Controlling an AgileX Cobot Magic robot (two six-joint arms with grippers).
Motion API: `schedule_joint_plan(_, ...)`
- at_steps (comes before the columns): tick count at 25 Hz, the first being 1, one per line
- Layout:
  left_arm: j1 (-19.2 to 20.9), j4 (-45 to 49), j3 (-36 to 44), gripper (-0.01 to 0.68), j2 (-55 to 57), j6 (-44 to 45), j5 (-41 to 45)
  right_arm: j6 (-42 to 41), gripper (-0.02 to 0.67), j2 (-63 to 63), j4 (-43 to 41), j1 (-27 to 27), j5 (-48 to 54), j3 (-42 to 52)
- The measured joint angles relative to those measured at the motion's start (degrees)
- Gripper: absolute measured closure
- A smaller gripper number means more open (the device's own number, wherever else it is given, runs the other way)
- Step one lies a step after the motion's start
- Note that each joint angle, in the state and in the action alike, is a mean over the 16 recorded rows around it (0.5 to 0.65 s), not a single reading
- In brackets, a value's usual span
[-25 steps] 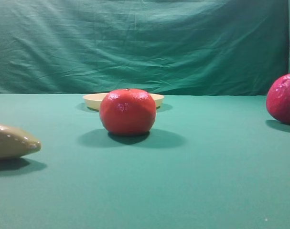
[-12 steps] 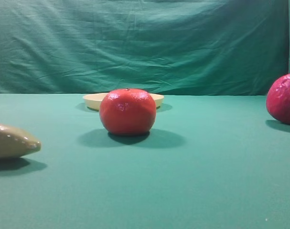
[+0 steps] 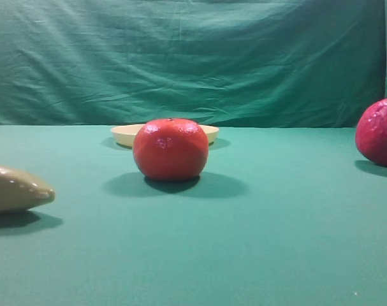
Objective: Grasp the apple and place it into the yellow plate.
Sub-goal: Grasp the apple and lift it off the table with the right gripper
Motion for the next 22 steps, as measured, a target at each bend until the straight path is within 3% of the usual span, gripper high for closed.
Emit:
schedule_joint_plan(10, 0.00, 0.00, 0.00, 0.516, 0.00, 0.00, 0.00, 6.60, 0.649, 4.06, 0.93, 0.00, -6.29, -7.02)
schedule_joint_plan(22, 0.00, 0.00, 0.00, 0.516, 0.00, 0.00, 0.00, 2.83, 0.649, 29.39, 1.06, 0.00, 18.00, -28.20)
